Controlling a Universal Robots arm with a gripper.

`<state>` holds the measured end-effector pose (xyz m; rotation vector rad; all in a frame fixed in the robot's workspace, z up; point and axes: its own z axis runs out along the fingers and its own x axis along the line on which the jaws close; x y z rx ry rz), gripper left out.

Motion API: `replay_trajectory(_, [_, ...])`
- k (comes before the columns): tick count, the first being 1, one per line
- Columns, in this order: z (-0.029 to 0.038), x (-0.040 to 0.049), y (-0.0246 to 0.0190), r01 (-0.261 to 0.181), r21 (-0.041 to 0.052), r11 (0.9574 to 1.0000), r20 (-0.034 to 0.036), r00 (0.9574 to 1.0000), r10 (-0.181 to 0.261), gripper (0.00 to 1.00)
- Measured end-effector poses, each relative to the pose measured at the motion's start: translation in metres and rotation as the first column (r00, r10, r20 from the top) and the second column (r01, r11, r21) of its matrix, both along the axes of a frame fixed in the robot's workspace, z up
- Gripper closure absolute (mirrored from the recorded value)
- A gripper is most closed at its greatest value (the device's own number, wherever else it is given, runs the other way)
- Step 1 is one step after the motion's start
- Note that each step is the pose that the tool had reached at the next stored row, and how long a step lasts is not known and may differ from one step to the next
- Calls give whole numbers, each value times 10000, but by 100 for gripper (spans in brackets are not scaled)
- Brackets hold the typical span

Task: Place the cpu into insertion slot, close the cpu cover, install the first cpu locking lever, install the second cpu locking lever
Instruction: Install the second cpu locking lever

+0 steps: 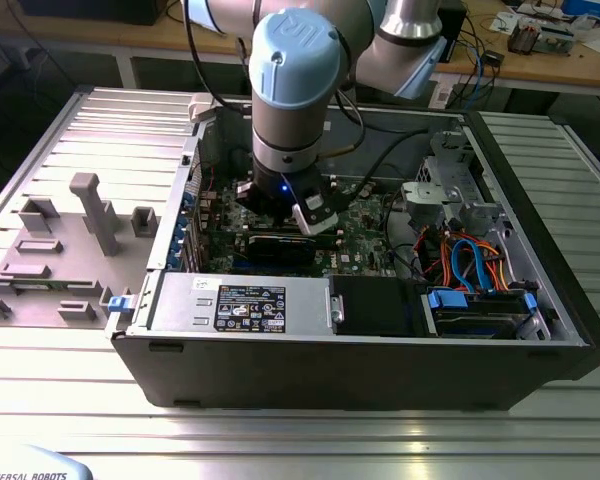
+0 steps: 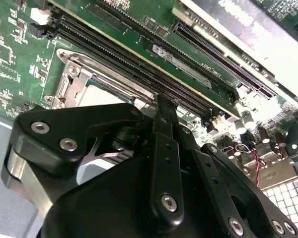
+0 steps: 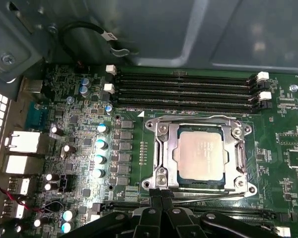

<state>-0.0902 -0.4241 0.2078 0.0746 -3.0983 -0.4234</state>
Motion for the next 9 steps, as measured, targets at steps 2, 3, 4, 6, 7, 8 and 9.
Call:
replay_trajectory(2, [-2,-2,-22,6,115,9999,-1,10000,-6,89])
replay_trajectory(3, [-2,-2,-31,8,141,9999,0,10000,-8,89])
replay_trajectory(4, [-2,-2,-40,9,150,9999,0,10000,-9,89])
replay_trajectory(6, [-2,-3,-49,12,152,9999,-1,10000,-12,89])
replay_trajectory(7, [-2,-6,-49,11,152,9999,0,10000,-11,89])
replay_trajectory(8, [-2,-7,-50,10,152,9999,-2,10000,-10,89])
replay_trajectory(9, [-2,-7,-50,10,153,9999,-1,10000,-10,89])
